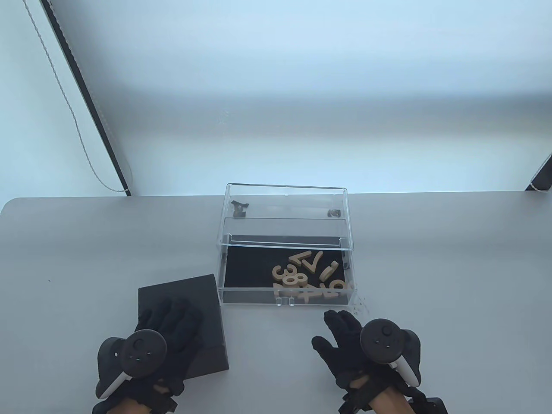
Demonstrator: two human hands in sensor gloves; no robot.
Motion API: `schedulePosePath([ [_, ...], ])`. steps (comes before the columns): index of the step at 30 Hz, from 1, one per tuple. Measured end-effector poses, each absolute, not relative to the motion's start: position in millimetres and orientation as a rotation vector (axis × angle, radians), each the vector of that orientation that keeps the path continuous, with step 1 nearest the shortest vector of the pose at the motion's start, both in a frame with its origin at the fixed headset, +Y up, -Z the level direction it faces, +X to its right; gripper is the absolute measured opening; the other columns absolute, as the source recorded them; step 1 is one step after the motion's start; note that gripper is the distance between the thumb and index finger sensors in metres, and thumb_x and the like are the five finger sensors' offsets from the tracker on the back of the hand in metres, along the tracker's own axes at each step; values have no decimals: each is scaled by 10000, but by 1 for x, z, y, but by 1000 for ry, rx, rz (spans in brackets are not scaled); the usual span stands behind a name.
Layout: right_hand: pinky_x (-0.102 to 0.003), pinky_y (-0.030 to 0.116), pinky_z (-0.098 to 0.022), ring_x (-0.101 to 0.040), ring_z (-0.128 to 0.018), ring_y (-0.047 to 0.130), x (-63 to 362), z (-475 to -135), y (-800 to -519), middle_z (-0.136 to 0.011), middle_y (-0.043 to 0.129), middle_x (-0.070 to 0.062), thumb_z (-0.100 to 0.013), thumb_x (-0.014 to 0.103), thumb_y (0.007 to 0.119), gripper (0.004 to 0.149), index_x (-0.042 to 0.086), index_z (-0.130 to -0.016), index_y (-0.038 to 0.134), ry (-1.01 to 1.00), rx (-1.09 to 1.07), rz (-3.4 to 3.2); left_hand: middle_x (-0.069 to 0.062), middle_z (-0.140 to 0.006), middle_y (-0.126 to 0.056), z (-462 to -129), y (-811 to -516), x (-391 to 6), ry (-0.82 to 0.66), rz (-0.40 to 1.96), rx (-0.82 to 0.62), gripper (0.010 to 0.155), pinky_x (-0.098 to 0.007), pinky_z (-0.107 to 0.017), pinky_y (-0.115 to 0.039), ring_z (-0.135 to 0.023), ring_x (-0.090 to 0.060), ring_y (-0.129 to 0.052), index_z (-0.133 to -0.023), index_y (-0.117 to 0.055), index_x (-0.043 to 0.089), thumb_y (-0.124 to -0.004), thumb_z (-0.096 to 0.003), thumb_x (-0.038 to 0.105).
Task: Pour number blocks into a drawer
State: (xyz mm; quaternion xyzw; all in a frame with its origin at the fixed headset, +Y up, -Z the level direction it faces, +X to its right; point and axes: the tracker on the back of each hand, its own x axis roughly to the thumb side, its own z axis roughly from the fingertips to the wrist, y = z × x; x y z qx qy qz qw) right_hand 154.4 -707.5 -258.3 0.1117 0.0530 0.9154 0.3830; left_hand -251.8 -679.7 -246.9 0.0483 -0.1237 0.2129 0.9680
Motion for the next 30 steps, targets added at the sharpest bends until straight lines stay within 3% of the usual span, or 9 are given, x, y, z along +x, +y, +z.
schedulePosePath([
  [24, -751, 526, -578, -584, -793, 675, 150, -259, -712, -987, 465, -356, -419, 587, 724, 813, 45, -990, 519, 179, 288, 2340, 3, -1203, -495, -296, -684, -270, -108, 352, 184, 662, -608, -773, -262, -1105, -340, -388, -1048, -579, 332, -586, -462, 639],
  [30, -750, 525, -580, -584, -796, 670, 148, -259, -714, -990, 454, -354, -420, 587, 723, 821, 43, -993, 499, 201, 285, 2332, 10, -1187, -567, -302, -687, -272, -93, 308, 280, 659, -604, -765, -328, -1091, -335, -466, -1030, -622, 344, -578, -455, 662],
])
